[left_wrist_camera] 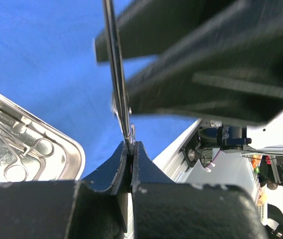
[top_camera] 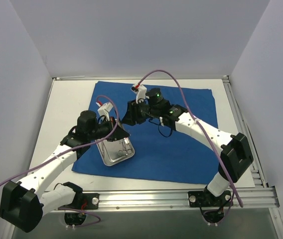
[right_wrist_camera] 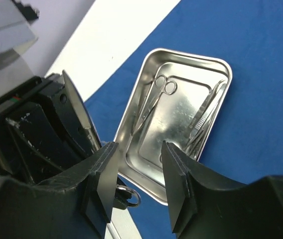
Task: Open and lay out the surgical kit
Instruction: Place the medical item in the surgical kit.
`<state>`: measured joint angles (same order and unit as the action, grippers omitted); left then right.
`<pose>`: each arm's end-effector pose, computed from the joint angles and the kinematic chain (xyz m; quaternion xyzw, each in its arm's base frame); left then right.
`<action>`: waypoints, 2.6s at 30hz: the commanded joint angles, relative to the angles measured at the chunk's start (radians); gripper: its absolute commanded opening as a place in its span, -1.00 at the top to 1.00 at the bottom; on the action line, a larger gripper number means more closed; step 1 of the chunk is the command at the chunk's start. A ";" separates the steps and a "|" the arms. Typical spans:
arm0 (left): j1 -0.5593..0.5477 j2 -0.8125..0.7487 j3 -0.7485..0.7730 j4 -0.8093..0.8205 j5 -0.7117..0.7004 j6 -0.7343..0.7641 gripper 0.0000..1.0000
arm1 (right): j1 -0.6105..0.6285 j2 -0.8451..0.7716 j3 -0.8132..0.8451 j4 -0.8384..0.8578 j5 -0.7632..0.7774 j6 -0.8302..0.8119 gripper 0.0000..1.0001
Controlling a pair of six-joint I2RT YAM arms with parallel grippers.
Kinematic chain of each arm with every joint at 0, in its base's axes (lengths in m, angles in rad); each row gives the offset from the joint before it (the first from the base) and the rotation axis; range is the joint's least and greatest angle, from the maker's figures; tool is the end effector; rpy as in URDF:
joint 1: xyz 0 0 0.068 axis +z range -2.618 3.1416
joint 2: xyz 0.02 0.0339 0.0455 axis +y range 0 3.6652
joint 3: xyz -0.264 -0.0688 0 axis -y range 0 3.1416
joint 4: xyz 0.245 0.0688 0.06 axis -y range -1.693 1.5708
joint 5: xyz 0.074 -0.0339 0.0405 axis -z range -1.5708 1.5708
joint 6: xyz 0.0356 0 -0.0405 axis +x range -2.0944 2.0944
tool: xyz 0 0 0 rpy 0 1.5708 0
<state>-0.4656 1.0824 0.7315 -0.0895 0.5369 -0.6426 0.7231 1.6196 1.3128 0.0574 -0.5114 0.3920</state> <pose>0.2076 -0.1247 0.2742 0.0695 0.8236 -0.4622 0.3213 0.2781 0.2687 0.3345 -0.2790 0.7279 0.4836 0.3981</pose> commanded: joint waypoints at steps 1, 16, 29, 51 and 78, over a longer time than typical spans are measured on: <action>-0.007 0.004 0.062 -0.001 -0.020 0.023 0.95 | 0.036 -0.010 0.062 -0.053 0.085 -0.080 0.22; -0.008 0.020 0.069 -0.035 -0.048 0.041 0.95 | 0.084 -0.079 0.071 -0.110 0.174 -0.105 0.27; -0.008 0.037 0.068 -0.007 -0.009 0.037 0.95 | 0.102 -0.060 0.101 -0.087 0.132 -0.108 0.28; -0.007 0.036 0.077 0.007 -0.005 0.017 0.31 | 0.108 0.048 0.154 -0.102 0.145 -0.120 1.00; 0.055 0.033 0.315 -0.464 -0.328 0.354 -0.73 | -0.507 0.578 0.666 -0.625 0.470 -0.712 1.00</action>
<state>-0.3939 1.1053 0.9813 -0.5167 0.2348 -0.3668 0.2367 2.1605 1.8923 -0.4824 -0.0643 -0.1917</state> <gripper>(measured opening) 0.864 0.150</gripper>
